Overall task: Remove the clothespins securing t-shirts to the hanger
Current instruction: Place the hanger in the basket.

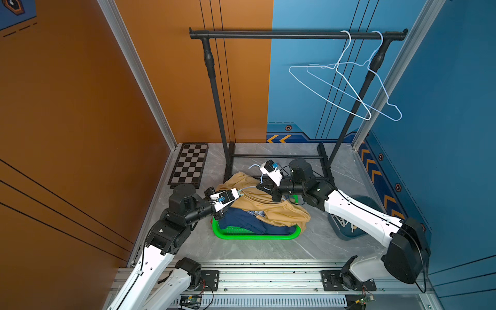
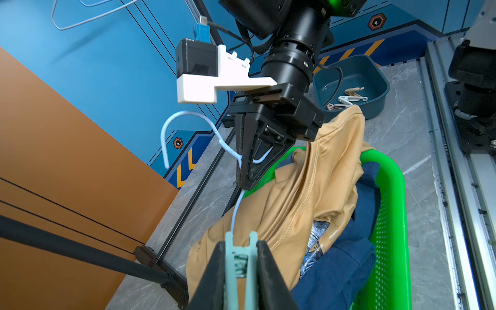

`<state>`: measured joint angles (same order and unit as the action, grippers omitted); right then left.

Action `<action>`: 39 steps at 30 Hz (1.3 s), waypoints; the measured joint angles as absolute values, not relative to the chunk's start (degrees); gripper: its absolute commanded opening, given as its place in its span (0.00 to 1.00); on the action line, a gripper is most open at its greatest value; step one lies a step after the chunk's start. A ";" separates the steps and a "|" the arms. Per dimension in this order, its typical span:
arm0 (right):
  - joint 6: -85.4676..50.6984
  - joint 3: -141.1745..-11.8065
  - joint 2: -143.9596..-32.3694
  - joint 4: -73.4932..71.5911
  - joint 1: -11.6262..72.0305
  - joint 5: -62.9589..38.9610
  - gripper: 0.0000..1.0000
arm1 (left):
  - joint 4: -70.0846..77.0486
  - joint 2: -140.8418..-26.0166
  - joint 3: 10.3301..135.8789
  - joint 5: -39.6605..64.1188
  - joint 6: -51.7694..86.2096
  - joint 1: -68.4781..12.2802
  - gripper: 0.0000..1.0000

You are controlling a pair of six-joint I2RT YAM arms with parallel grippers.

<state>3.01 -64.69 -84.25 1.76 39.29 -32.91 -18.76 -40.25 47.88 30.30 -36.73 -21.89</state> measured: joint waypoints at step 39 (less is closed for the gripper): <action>7.20 -58.39 -81.03 7.09 32.51 -16.01 0.78 | -6.20 -53.74 47.53 16.43 -8.93 -27.83 0.24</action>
